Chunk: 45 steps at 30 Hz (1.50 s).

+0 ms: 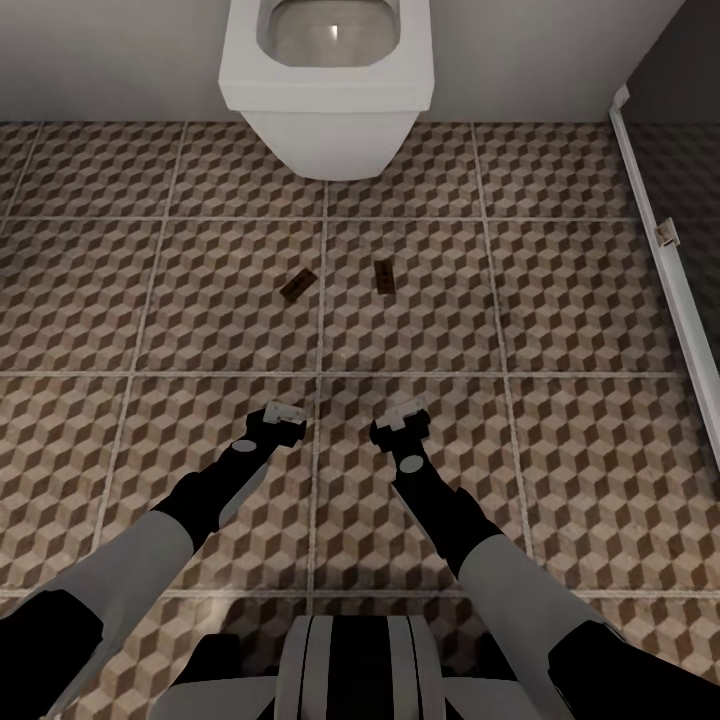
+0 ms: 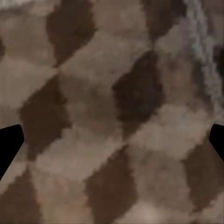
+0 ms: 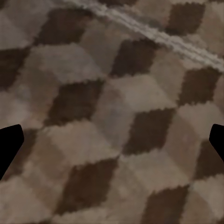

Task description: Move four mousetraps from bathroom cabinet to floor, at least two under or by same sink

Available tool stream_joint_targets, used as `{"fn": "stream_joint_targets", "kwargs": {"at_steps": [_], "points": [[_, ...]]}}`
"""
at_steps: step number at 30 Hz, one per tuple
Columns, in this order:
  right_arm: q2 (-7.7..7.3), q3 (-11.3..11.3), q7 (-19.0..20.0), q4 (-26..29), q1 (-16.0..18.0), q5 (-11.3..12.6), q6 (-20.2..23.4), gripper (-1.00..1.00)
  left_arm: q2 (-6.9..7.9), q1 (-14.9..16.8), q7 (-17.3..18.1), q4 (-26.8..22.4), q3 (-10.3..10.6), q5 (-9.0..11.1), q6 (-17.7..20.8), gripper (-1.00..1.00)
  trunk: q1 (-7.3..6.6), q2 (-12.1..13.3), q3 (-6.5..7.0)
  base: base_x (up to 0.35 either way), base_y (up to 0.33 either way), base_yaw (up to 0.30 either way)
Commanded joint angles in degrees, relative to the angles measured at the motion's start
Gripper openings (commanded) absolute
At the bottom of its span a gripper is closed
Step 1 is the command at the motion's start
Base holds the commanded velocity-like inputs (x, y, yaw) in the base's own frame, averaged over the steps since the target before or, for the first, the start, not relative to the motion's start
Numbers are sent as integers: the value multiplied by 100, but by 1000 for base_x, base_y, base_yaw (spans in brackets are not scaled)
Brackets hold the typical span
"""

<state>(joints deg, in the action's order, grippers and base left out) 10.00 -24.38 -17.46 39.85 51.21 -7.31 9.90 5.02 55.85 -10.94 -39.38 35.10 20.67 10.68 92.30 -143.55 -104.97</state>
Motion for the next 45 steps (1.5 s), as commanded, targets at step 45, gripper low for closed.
{"fn": "stream_joint_targets", "kwargs": {"at_steps": [45], "points": [[0, -15, -26, -7, 3, -55, -54, 100, 141, -1, -58, 34, 50, 60, 22, 100, -436, 713, 834, 0, 0, 0]]}}
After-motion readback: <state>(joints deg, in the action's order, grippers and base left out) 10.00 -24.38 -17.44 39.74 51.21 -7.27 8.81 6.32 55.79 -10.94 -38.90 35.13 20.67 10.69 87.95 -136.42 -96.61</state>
